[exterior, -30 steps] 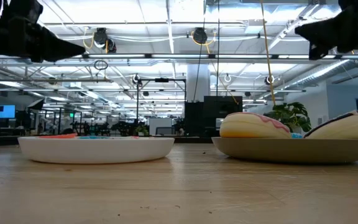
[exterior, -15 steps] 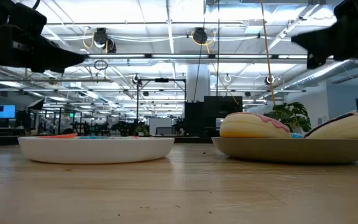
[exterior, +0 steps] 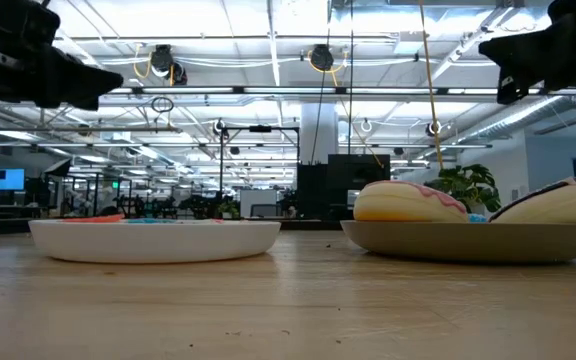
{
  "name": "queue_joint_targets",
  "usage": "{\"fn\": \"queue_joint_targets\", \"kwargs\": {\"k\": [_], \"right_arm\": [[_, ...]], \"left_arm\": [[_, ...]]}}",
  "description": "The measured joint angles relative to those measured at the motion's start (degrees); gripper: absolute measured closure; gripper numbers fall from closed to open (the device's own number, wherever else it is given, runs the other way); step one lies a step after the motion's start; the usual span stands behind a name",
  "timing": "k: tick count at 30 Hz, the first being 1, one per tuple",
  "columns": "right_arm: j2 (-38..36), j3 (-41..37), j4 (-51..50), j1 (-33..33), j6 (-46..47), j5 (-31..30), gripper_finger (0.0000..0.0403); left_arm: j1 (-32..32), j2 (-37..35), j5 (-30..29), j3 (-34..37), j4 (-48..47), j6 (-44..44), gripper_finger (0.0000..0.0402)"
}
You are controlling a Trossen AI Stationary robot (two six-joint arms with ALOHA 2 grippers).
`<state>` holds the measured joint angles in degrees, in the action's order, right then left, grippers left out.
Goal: Pick & Place donuts
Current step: Return to Home Position
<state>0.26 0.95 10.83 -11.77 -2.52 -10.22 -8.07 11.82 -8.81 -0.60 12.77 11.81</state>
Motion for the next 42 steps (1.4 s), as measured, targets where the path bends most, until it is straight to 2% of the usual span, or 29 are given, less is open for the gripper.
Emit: {"fn": "queue_joint_targets", "kwargs": {"k": [4,12,24,42], "right_arm": [[-0.2,0.0,-1.3,0.0,-0.1,0.0,0.0403],[-0.1,-0.1,-1.6,0.0,0.1,-0.6,0.0403],[0.0,-0.1,-2.5,0.0,0.2,-0.2,0.0403],[0.0,-0.1,-2.5,0.0,0.3,-0.2,0.0403]], "left_arm": [[-2.3,-2.1,-5.5,0.0,-2.2,-0.4,0.0401],[-2.6,-3.0,-7.3,0.0,-2.7,-2.0,0.04],[-2.6,-2.7,-7.4,0.0,-2.7,-1.6,0.0351],[-2.6,-2.7,-7.3,0.0,-2.7,-1.6,0.035]]}}
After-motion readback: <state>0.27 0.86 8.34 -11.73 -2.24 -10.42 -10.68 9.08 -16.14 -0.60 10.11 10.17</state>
